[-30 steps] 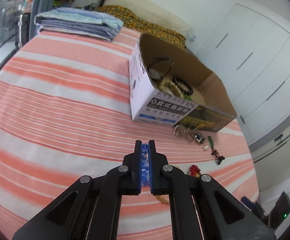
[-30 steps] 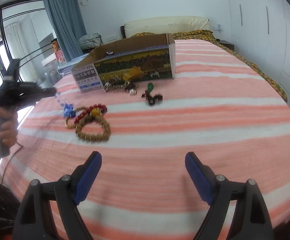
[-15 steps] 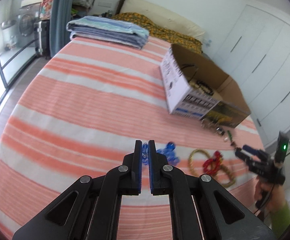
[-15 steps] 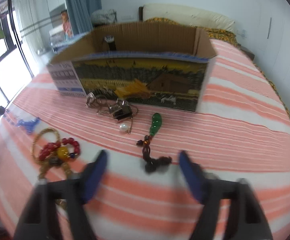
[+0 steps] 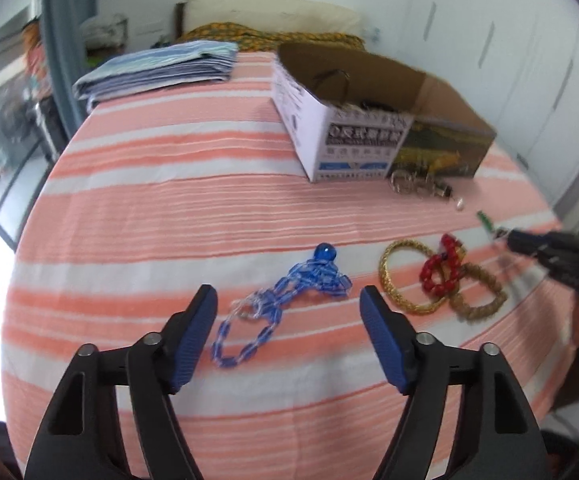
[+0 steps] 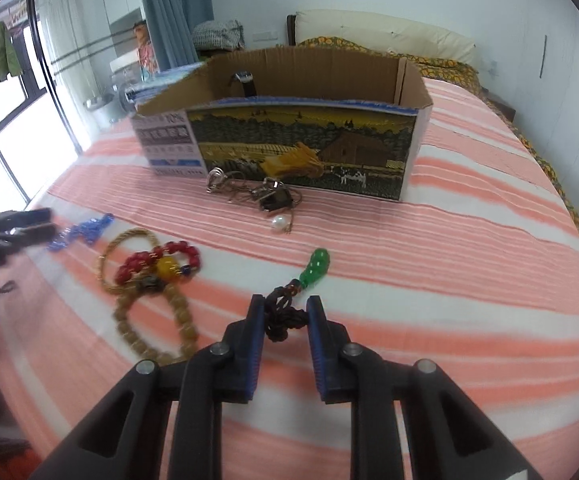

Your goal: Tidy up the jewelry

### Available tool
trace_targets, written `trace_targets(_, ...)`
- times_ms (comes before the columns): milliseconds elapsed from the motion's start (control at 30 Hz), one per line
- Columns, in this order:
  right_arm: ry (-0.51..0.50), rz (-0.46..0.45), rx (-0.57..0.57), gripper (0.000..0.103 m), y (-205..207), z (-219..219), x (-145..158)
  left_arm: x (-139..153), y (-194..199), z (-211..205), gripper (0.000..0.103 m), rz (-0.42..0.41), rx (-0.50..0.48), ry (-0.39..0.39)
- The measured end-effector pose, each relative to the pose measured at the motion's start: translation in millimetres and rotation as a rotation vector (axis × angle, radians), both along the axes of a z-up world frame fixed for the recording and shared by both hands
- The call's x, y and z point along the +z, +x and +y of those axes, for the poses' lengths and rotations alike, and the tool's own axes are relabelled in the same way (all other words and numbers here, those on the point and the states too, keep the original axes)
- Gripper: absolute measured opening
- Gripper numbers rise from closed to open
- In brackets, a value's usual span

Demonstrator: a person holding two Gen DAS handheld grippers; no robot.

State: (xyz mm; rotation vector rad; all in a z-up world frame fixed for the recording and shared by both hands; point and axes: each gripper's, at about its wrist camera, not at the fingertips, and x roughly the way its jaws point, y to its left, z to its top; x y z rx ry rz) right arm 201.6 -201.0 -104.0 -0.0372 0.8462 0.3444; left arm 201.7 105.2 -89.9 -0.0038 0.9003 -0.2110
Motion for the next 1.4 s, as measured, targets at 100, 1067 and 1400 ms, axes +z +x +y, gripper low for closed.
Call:
trace_targets(100,0.033,-0.019,-0.001,0.021,-14,-5,14,-17,14,-17,0.076,0.019,-0.027,0.132)
trace_targets(1067,0.156,-0.103,-0.002,0.021,-69,-22,68,95,-24,-6,0.009,-0.123,-0.007,-0.242)
trace_targets(1400,0.17,-0.104,0.016,0.021,-62,-22,75,99,-23,1,0.009,-0.122,0.014,-0.262)
